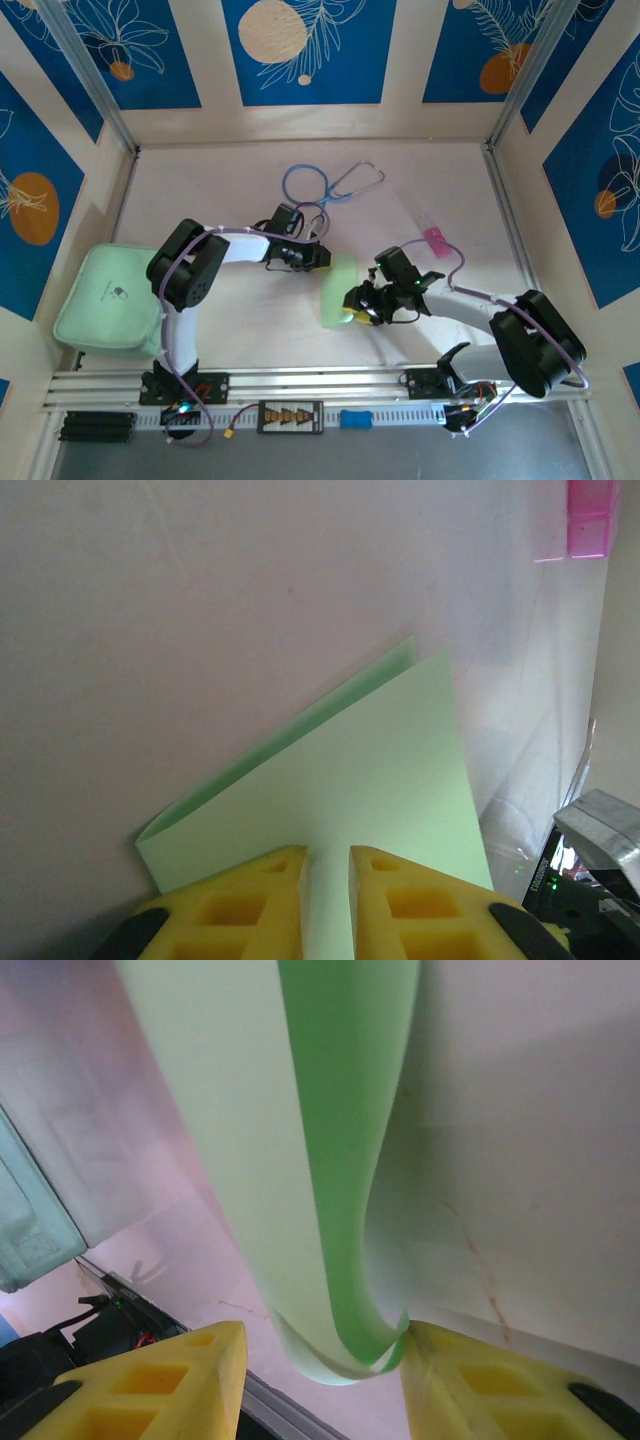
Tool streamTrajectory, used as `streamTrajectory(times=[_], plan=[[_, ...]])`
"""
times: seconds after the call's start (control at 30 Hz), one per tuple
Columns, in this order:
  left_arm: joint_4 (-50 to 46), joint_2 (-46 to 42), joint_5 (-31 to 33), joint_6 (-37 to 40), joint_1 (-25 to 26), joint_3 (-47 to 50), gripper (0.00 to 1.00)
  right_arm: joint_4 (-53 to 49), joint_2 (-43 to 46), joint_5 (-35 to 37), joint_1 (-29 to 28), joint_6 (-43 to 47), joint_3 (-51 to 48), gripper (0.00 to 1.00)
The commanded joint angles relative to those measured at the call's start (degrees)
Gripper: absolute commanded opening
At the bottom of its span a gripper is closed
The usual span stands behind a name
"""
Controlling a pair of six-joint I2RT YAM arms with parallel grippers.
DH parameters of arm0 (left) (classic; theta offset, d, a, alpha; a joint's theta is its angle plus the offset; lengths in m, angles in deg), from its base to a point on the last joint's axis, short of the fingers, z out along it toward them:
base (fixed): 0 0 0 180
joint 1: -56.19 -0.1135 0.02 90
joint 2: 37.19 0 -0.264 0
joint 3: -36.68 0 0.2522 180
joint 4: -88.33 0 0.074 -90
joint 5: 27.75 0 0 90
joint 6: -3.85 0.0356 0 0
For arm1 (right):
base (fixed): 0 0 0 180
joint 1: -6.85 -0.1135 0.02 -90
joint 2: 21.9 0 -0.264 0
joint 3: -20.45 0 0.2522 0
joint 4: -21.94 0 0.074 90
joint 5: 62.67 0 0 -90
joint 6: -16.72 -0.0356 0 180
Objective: Fold a paper plane with a square sheet of paper (pick it up from the middle)
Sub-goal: Fold the triangle a second time at the center of the table.
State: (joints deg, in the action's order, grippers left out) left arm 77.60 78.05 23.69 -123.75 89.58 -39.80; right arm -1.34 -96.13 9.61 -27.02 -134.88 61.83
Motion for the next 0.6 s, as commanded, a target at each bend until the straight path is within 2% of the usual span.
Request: streamTrajectory(times=[0.0, 0.57], plan=[[-3.99, 1.44, 0.99, -0.22, -0.77, 1.90, 0.20, -3.86, 0.02, 1.33, -0.88, 0.17, 1.84, 0.45], [-4.48, 1.54, 0.70, -0.17, -0.76, 1.31, 0.20, -9.64, 4.14, 4.04, -3.33, -0.48, 2.17, 0.42]])
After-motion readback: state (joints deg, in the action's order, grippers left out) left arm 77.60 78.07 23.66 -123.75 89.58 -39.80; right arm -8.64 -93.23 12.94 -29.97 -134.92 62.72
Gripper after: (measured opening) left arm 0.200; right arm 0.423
